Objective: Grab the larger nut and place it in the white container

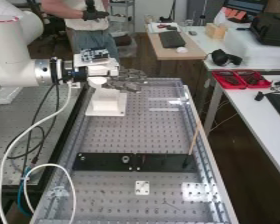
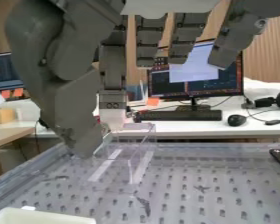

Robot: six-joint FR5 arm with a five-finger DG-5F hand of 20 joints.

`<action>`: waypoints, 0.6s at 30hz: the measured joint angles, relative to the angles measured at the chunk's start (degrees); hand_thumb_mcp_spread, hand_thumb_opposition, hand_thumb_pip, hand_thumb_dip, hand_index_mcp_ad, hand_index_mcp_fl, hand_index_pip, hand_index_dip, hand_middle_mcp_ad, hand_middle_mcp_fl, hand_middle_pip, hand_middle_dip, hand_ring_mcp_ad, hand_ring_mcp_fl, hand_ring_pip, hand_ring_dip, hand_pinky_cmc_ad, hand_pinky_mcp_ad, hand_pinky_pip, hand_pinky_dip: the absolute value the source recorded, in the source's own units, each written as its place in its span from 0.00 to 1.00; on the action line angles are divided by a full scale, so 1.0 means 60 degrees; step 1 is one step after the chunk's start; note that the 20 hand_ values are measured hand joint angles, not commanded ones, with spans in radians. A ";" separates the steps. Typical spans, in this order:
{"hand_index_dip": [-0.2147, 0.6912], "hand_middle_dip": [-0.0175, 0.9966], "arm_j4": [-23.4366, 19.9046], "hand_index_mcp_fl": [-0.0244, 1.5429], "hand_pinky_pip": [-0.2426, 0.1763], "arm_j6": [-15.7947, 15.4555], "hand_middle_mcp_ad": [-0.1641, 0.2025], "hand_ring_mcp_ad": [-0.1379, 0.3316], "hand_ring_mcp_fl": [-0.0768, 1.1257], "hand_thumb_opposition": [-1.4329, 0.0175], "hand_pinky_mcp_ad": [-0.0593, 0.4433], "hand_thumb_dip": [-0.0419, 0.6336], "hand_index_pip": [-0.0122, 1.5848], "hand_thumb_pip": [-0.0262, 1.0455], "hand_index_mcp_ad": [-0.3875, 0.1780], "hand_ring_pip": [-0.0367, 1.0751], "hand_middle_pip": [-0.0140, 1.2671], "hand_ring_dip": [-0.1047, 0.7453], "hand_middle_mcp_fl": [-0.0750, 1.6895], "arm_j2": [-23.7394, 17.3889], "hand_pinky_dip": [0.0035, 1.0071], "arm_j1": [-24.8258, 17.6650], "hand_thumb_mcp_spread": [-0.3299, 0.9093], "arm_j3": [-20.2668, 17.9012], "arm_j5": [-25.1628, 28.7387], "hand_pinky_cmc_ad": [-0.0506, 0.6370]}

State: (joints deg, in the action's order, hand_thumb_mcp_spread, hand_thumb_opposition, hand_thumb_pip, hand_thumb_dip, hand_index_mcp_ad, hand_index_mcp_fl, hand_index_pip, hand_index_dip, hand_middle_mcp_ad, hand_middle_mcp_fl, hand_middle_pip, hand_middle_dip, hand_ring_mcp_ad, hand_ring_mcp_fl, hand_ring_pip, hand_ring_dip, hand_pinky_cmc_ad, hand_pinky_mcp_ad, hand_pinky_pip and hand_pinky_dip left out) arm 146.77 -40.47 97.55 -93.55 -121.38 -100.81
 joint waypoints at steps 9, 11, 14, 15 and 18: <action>0.34 0.25 0.0174 0.22 0.36 0.0059 0.44 0.44 0.06 0.33 0.57 0.36 0.97 0.66 0.43 0.11 0.11 0.28 0.06 0.0042 0.19 -0.0330 0.56 -0.0101 -0.0129 0.52; 0.34 0.25 0.0231 0.22 0.36 0.0046 0.44 0.44 0.06 0.33 0.57 0.36 0.97 0.66 0.43 0.11 0.11 0.28 0.06 0.0051 0.19 -0.0384 0.57 -0.0130 -0.0187 0.52; 0.34 0.25 0.0311 0.22 0.36 0.0117 0.44 0.44 0.06 0.33 0.58 0.36 0.97 0.66 0.43 0.11 0.11 0.28 0.06 0.0056 0.19 -0.0491 0.56 -0.0178 -0.0337 0.52; 0.34 0.25 0.0327 0.22 0.36 0.0138 0.44 0.44 0.06 0.33 0.57 0.36 0.97 0.66 0.43 0.11 0.11 0.28 0.06 0.0057 0.19 -0.0515 0.57 -0.0191 -0.0370 0.52; 0.34 0.25 0.0362 0.22 0.36 0.0233 0.43 0.44 0.06 0.33 0.58 0.36 0.97 0.66 0.43 0.11 0.11 0.28 0.06 0.0077 0.19 -0.0601 0.57 -0.0234 -0.0499 0.52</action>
State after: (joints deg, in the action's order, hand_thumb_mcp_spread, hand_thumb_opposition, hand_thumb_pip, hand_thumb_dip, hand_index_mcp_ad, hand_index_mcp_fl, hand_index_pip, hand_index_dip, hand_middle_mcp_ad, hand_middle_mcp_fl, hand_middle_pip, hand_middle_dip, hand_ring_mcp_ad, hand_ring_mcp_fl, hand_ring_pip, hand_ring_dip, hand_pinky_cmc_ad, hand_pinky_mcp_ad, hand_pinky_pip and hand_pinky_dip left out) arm 148.95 -39.07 98.01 -97.15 -122.79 -103.81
